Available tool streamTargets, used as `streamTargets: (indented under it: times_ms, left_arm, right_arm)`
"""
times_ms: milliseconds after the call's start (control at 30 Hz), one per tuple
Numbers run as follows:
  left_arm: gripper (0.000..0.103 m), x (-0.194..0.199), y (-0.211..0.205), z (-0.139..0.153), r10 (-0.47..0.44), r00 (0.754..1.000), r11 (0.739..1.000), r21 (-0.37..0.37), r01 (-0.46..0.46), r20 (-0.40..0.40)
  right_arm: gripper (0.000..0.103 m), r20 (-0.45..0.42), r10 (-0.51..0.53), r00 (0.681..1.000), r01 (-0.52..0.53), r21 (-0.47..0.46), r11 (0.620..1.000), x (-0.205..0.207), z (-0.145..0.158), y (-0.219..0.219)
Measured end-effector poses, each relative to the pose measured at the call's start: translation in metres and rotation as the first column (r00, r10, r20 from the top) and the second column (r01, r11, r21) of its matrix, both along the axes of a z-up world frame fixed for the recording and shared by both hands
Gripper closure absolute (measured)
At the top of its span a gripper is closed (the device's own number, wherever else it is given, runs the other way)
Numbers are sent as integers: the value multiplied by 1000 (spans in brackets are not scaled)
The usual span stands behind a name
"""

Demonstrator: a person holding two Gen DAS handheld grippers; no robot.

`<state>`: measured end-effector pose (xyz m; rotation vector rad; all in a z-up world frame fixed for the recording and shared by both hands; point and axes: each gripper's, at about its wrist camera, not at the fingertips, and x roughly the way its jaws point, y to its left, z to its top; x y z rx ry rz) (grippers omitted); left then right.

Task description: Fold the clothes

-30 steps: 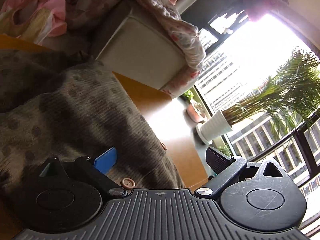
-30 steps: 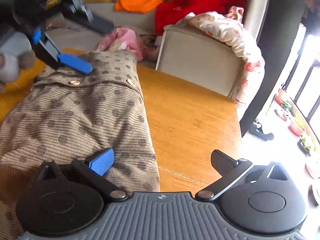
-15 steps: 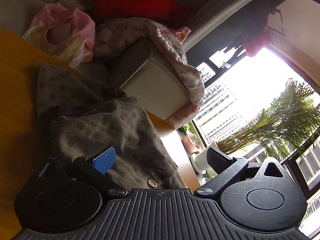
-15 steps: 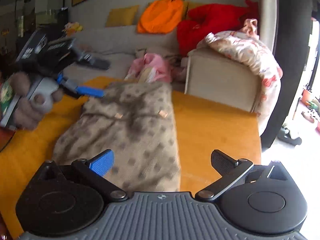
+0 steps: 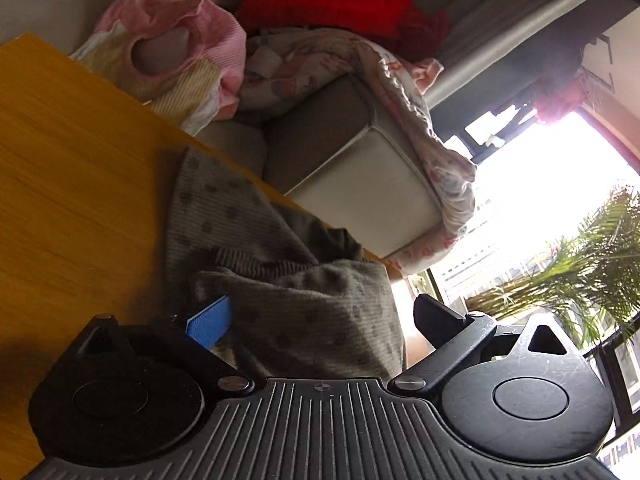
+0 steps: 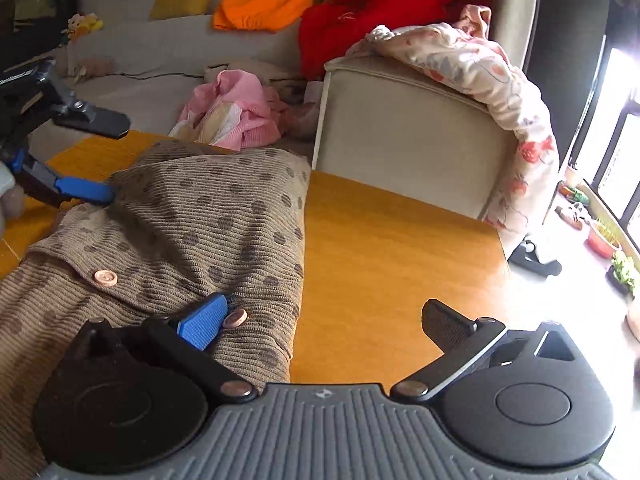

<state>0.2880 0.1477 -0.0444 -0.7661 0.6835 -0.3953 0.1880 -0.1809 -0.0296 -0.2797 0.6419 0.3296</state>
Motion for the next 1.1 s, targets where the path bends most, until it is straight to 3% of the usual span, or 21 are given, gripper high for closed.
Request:
streamTargets:
  times_ms: [100,200,300,367,433,500,567,700,900,1000,1100]
  left_arm:
    - [3,-5,-9,17,-5,998,999,36,3,62]
    - [2,-30,-20,34,-73,988,997,16,71,138]
    - [1,-56,-41,36,-189,966,979,-40,199,177]
    - [0,-67,-61,28,-253,956,965,-31,261,147]
    - [0,-70,-77,14,-267,960,964,23,266,81]
    - [0,-70,-81,-1,-256,966,965,71,253,38]
    - [0,-72,-76,-3,-240,970,969,74,237,38]
    - [0,-86,-69,10,-236,970,969,88,230,65]
    - [0,-133,-81,17,-395,913,919,57,391,101]
    - [0,-148,-94,1,-394,919,914,107,391,8]
    - [0,-161,-101,0,-354,935,916,199,348,-7]
  right_arm:
    - [0,29,2,1000,-1,-34,999,-26,2,-5]
    - [0,34,-2,999,0,40,999,-27,20,-21]
    - [0,63,-49,997,41,113,993,-10,40,-33]
    - [0,75,-83,994,71,148,986,14,46,-33]
    - [0,46,-91,995,84,136,987,42,38,-24]
    - [0,20,-99,995,99,28,995,61,14,-11]
    - [0,10,-106,994,107,-72,992,73,-8,-1]
    - [0,34,-111,993,113,-86,990,65,-8,-3]
    - [0,33,-113,993,116,-91,989,54,-2,-11]
    - [0,31,-116,993,118,-82,990,42,6,-16]
    - [0,30,-95,995,96,-14,995,10,22,-31]
